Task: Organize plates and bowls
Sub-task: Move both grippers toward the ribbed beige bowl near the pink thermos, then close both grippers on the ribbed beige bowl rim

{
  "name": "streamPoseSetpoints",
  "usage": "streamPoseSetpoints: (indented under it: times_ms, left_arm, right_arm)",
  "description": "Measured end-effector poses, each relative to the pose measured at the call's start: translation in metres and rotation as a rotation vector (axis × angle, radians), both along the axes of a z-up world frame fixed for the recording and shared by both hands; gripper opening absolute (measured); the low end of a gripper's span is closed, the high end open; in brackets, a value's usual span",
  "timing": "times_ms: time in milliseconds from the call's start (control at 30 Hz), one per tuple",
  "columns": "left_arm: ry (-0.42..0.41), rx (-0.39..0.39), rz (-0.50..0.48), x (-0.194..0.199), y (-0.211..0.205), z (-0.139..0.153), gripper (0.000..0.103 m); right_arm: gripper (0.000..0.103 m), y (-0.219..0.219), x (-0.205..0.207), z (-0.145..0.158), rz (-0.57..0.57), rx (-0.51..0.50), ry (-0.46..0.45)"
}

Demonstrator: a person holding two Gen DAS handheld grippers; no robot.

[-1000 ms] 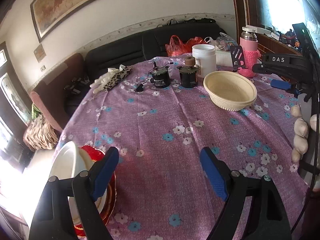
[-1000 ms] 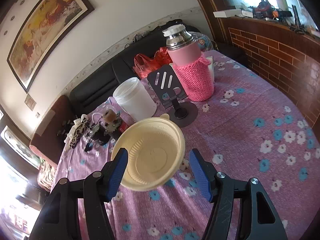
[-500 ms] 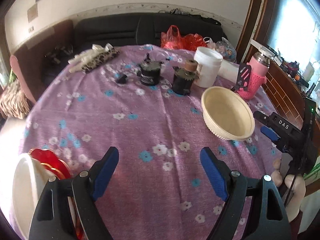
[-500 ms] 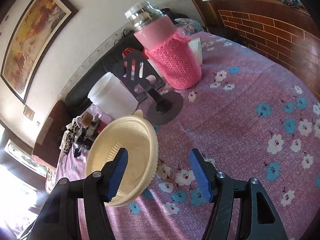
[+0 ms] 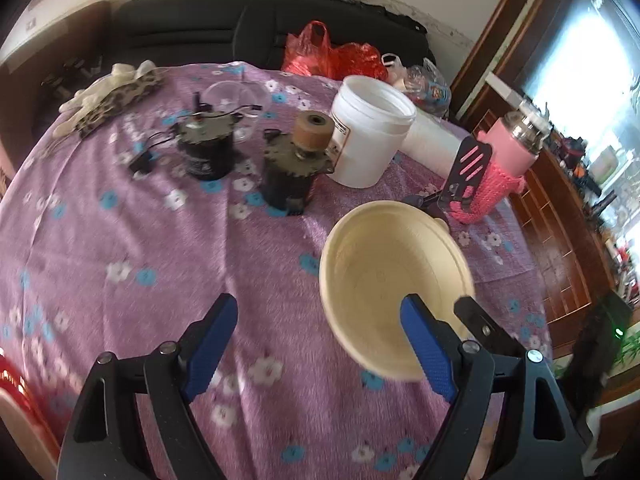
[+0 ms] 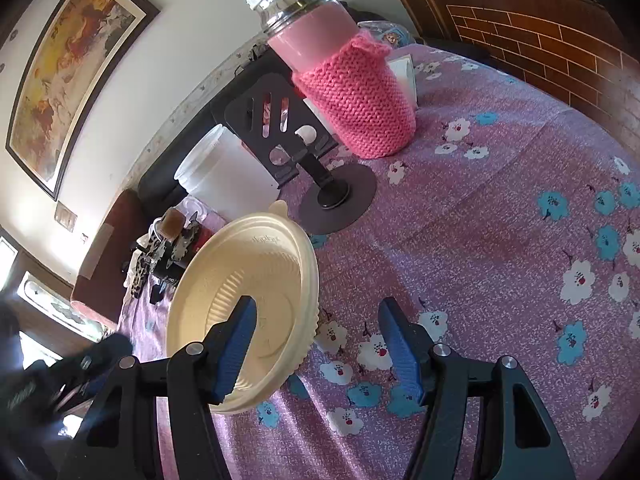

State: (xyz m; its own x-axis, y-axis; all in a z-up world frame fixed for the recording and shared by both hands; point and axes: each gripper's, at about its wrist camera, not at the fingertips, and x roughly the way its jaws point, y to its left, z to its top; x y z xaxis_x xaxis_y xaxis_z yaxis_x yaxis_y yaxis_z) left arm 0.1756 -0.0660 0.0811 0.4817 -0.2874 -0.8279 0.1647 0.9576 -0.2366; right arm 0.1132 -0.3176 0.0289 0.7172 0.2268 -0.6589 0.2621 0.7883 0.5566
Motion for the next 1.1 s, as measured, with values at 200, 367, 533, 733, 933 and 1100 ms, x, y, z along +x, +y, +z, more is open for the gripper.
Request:
streamPoseSetpoints:
  times_ms: [200, 367, 533, 733, 933, 1100]
  left_arm:
    - [0.076, 0.034, -0.014, 0.022, -0.016, -0.029, 0.083]
    - [0.108, 0.026, 0.006, 0.03, -0.018, -0.045, 0.083]
    - [0.121, 0.026, -0.005, 0.033, -0.022, -0.052, 0.079]
    - [0.129, 0.06, -0.05, 0.032, -0.031, -0.055, 0.015]
    - [0.073, 0.079, -0.059, 0.022, -0.037, -0.047, 0.015]
    - [0.024, 0.119, -0.064, 0.013, -0.042, -0.039, 0.015]
  right_arm:
    - [0.06, 0.002, 0.004, -0.004, 0.02, -0.002, 0.013]
    - [0.059, 0.006, 0.006, -0.009, 0.029, -0.011, 0.027]
    - [0.053, 0.011, 0.008, -0.013, 0.047, -0.01, 0.039]
    - [0.043, 0.015, 0.009, -0.016, 0.067, 0.007, 0.044]
    - [0.029, 0.017, 0.008, -0.017, 0.081, 0.011, 0.048]
    - [0.021, 0.022, 0.006, -0.014, 0.091, -0.007, 0.046]
